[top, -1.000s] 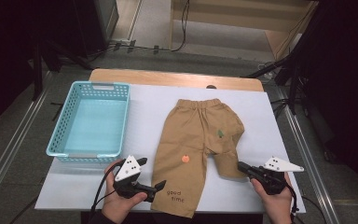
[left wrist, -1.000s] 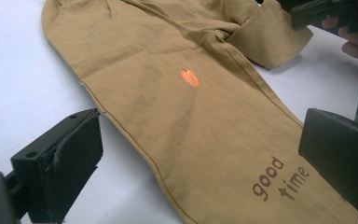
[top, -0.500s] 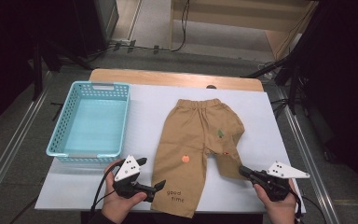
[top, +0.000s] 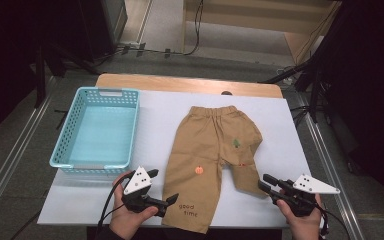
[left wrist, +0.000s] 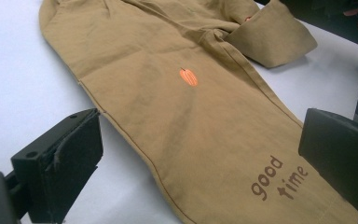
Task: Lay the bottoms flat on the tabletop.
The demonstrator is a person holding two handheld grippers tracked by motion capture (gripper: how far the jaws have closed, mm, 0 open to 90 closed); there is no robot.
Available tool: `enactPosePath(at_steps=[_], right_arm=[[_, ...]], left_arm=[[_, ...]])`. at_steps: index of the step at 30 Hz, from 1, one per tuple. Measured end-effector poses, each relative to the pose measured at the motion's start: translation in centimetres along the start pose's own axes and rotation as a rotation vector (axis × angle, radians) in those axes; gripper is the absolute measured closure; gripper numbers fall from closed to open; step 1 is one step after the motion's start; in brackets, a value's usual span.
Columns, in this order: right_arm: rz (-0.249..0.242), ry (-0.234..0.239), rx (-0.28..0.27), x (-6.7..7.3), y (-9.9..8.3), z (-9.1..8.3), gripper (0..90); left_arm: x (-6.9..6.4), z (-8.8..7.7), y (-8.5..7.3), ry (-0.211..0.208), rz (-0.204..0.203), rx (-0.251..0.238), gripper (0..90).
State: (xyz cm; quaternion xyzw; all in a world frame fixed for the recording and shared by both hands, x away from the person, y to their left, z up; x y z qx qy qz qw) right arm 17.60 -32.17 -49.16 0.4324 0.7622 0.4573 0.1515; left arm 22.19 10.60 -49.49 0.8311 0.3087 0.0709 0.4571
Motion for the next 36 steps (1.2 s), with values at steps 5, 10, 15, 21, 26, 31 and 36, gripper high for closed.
enactPosePath(at_steps=[5,10,15,21,26,31,36], right_arm=[[0.039,-0.041,-0.011,-0.9,0.3,0.4,62.5],[0.052,-0.06,0.011,-1.6,1.0,2.0,62.5],[0.05,-0.071,0.043,-1.7,1.2,3.8,60.0],[0.059,-0.08,0.066,-1.8,1.5,5.3,58.2],[0.069,-0.076,0.105,-1.9,1.2,6.0,63.1],[0.083,-0.06,0.127,-2.2,0.9,5.9,75.9],[0.083,-0.058,0.134,-2.4,0.9,5.5,82.4]], left_arm=[[-0.1,0.2,-0.1,-0.001,-0.002,0.006,0.0],[-0.3,0.8,-0.2,-0.009,-0.01,0.012,0.0],[-0.6,1.3,-0.4,-0.044,-0.001,0.007,8.0],[-0.6,1.3,-0.5,-0.064,-0.006,0.004,18.0],[-0.3,1.6,-0.7,-0.065,-0.024,0.044,35.1],[-0.4,2.5,-0.8,-0.029,-0.036,0.127,61.7],[-0.7,3.1,-0.9,0.012,-0.028,0.184,81.9]])
Point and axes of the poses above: each handheld gripper's, and its own axes: z roughly forward along the jaws, y roughly out of its top, x roughly to its left, the point moved 1 cm from there along z, roughly forward along the jaws, and after that the axes turned 6 degrees about x, right-handed, at the moved point
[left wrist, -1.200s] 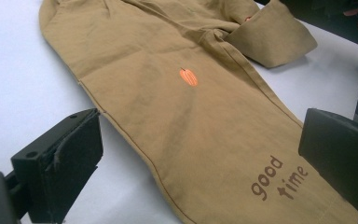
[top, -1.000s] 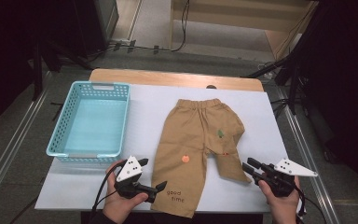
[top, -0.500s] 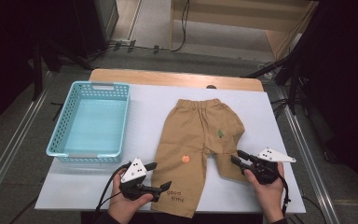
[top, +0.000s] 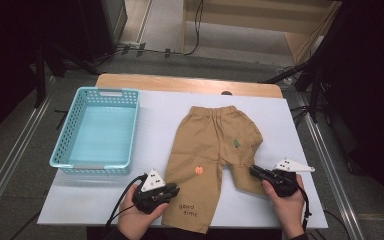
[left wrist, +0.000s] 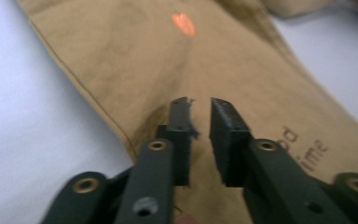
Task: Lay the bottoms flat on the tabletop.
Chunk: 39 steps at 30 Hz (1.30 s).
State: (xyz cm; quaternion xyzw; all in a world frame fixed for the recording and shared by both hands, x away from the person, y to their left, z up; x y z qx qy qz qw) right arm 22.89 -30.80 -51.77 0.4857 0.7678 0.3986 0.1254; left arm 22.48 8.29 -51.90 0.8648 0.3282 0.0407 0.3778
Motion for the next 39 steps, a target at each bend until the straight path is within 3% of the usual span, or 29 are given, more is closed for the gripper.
enactPosePath(at_steps=[6,12,29,34,39], right_arm=[[0.001,-0.02,-0.032,-0.3,0.1,-0.9,83.2],[0.032,-0.042,-0.071,-1.5,-0.2,-2.3,83.2],[0.119,-0.132,-0.127,-4.9,-1.9,-5.5,83.1],[0.113,-0.14,-0.132,-4.6,-2.4,-6.4,83.0],[0.1,-0.12,-0.136,-3.1,-3.1,-7.5,83.1]], left_arm=[[0.0,0.3,0.1,0.011,0.0,0.033,89.4],[0.3,0.3,0.1,-0.008,-0.02,0.038,89.5],[0.4,0.3,0.1,-0.016,-0.027,0.038,89.4],[0.4,0.3,0.1,-0.017,-0.028,0.04,89.5],[0.4,0.3,0.1,-0.017,-0.028,0.04,89.4]])
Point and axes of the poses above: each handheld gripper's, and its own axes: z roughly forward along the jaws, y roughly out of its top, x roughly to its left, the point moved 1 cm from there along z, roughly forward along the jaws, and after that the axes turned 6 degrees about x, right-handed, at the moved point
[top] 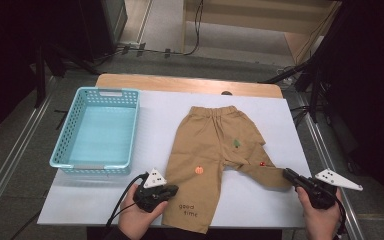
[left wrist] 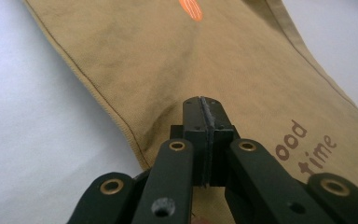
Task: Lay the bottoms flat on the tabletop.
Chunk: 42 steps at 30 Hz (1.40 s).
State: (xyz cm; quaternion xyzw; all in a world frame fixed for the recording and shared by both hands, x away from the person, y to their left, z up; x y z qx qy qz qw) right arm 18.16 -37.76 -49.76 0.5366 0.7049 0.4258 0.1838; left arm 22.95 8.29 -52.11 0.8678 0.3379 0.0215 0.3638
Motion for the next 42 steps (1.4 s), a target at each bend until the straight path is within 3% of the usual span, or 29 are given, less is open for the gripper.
enactPosePath(at_steps=[18,20,22,23,25,27,29,32,37,39,42], right_arm=[[-0.118,0.153,0.069,6.0,-4.5,-3.3,82.6],[-0.132,0.181,0.067,6.5,-4.7,-3.5,74.7],[-0.148,0.199,0.058,6.7,-4.7,-3.4,55.9],[-0.161,0.183,0.047,6.7,-4.6,-3.4,50.1],[-0.153,0.155,0.013,6.3,-4.3,-3.4,41.6],[-0.123,0.128,-0.023,5.5,-3.8,-3.5,40.8],[-0.1,0.089,-0.026,4.4,-3.3,-3.2,42.2],[-0.035,0.018,0.041,2.4,-2.9,-1.4,45.0],[-0.013,-0.065,0.133,0.0,-2.6,1.5,45.1],[-0.001,-0.073,0.17,-0.6,-2.3,2.4,47.2],[-0.014,-0.043,0.192,-0.7,-1.9,3.1,51.1]], left_arm=[[0.0,0.0,0.0,0.002,0.001,-0.002,89.4],[0.0,0.0,0.0,0.002,0.002,-0.002,89.4],[0.0,0.0,0.0,0.001,0.001,-0.002,89.4],[0.0,0.0,0.0,0.002,0.001,-0.001,89.4],[0.0,0.0,0.0,0.001,0.001,-0.002,89.4],[0.0,0.0,0.0,0.001,0.0,0.0,89.4],[0.0,0.0,0.0,-0.002,0.0,0.001,89.4],[0.0,0.0,0.0,-0.002,-0.001,0.001,89.4],[0.1,0.0,0.0,-0.004,-0.002,0.002,89.4],[0.1,0.0,0.0,-0.005,-0.002,0.003,89.5],[0.1,0.0,0.0,-0.004,-0.002,0.002,89.4]])
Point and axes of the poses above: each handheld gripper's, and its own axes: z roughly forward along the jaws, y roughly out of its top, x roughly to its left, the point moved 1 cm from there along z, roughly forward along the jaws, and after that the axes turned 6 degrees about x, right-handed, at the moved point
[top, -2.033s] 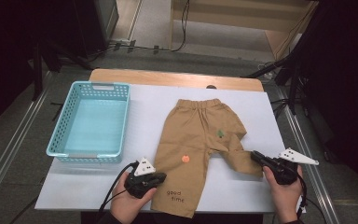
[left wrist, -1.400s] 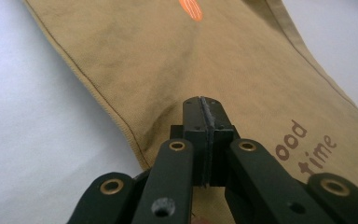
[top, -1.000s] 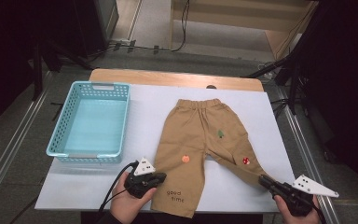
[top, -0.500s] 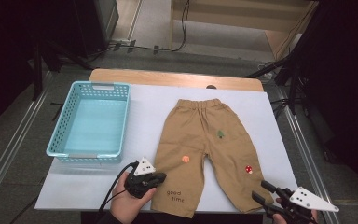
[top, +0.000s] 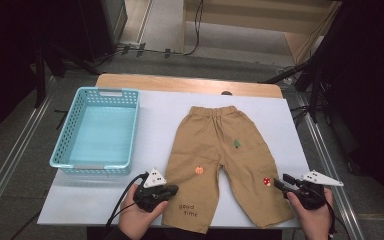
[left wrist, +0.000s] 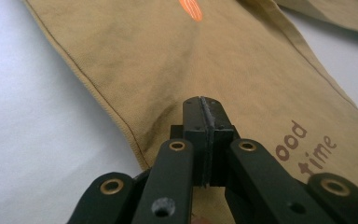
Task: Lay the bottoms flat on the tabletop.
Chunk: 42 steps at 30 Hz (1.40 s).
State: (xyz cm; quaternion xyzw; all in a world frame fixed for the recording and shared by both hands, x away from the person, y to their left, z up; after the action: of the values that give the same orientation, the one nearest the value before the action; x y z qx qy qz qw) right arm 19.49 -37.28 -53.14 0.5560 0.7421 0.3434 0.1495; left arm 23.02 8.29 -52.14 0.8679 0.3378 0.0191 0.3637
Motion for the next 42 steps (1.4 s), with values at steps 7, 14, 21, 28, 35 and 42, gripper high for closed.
enactPosePath(at_steps=[7,14,21,28,35,42], right_arm=[[-0.034,-0.007,0.052,0.3,0.3,0.6,79.3],[-0.014,0.008,0.054,-0.9,0.0,-0.2,86.6],[0.021,-0.003,0.03,-2.1,-0.3,-1.0,86.7],[0.026,-0.027,0.008,-2.3,-0.6,-1.2,76.7],[-0.025,0.019,-0.067,0.0,-0.6,-2.1,60.9],[-0.1,0.107,-0.07,4.0,-0.6,-1.8,55.3]], left_arm=[[0.0,0.0,0.0,0.001,0.0,0.0,89.5],[0.0,0.0,0.0,0.0,0.0,0.001,89.5],[0.0,0.0,0.0,0.001,-0.001,0.001,89.5],[0.0,0.0,0.0,-0.002,0.0,0.003,89.7],[-0.1,0.0,0.0,-0.015,0.006,0.006,90.0],[-0.2,0.0,0.0,-0.017,0.018,0.005,90.0]])
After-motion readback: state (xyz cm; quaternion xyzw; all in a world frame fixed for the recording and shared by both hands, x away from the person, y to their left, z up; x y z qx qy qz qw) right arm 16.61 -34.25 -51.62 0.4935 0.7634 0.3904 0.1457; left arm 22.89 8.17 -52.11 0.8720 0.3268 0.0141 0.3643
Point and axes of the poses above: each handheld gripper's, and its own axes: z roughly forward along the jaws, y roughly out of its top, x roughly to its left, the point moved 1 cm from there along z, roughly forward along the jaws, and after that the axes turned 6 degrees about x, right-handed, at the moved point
